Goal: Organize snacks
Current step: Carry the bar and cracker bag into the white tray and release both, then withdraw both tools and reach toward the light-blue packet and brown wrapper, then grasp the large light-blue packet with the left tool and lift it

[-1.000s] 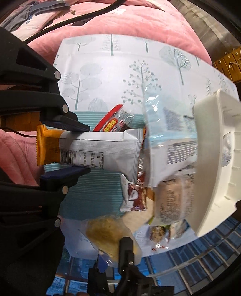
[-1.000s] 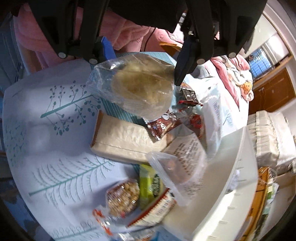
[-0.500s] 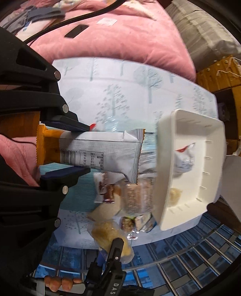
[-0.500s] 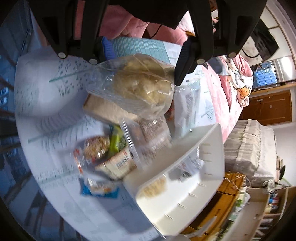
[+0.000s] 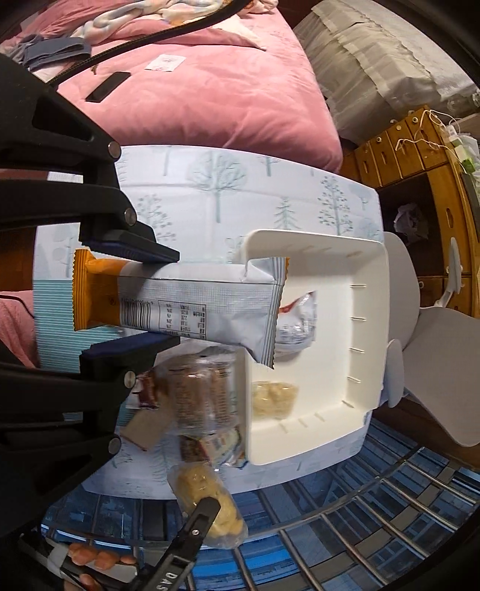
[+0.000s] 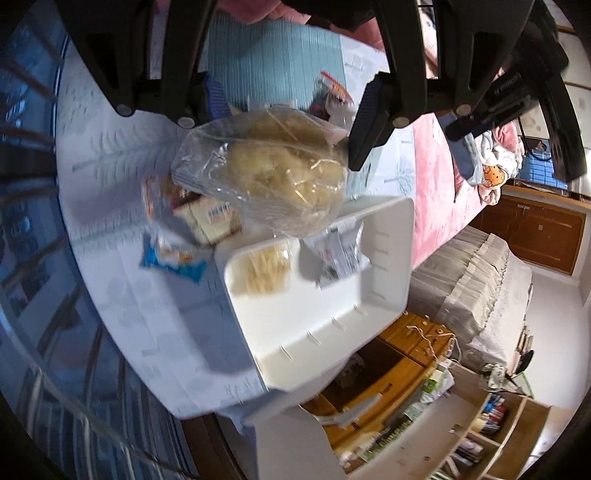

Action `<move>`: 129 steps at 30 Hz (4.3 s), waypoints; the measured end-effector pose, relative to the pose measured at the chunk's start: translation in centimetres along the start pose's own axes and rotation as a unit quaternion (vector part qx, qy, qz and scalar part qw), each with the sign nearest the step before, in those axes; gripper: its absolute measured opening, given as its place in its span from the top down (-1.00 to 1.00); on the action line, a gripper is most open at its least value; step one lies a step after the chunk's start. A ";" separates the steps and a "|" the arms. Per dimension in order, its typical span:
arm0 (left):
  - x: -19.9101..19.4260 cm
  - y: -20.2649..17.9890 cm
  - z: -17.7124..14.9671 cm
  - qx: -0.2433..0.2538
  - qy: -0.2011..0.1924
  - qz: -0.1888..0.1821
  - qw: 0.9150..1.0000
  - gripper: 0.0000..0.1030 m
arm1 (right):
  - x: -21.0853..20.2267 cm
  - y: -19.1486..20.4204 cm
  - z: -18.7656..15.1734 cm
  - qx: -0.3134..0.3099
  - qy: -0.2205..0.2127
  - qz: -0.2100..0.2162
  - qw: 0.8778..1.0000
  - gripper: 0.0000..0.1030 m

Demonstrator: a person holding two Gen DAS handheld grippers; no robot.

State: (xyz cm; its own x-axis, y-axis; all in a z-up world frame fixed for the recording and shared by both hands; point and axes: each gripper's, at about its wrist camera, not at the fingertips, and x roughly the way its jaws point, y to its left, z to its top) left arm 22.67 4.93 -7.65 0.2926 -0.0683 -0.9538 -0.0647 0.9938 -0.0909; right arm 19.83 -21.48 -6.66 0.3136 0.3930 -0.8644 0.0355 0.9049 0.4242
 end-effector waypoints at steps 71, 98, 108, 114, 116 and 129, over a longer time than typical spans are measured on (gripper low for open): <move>-0.2 -0.4 -11.0 -0.082 -0.020 -0.008 0.996 -0.66 | -1.1 -0.3 -6.7 -0.153 -0.035 -0.021 0.987 -0.60; 4.3 2.1 -8.6 -0.045 0.033 -0.080 0.995 -0.78 | 3.3 3.0 -12.7 -0.201 -0.007 -0.110 0.973 -0.66; 6.7 4.5 -5.3 0.022 0.057 -0.135 0.989 -0.88 | 5.7 6.6 -15.5 -0.164 -0.055 -0.160 0.972 -0.66; 8.8 5.7 -4.1 0.042 0.081 -0.158 0.983 -0.89 | 6.6 7.5 -17.7 -0.116 -0.093 -0.196 0.969 -0.66; 9.6 5.8 -3.7 0.042 0.094 -0.162 0.981 -0.89 | 6.7 7.5 -18.3 -0.104 -0.104 -0.208 0.967 -0.66; 15.0 3.9 -2.0 0.022 0.162 -0.136 0.977 -0.99 | 8.7 6.6 -18.8 -0.111 -0.152 -0.238 0.953 -0.66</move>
State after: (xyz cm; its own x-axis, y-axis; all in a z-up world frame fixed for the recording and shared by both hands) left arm 24.89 7.56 -22.87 -0.0257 -0.3468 -0.9376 0.0172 0.9376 -0.3473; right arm 4.93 -9.02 -16.51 0.5731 -0.1055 -0.8127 0.0520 0.9944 -0.0924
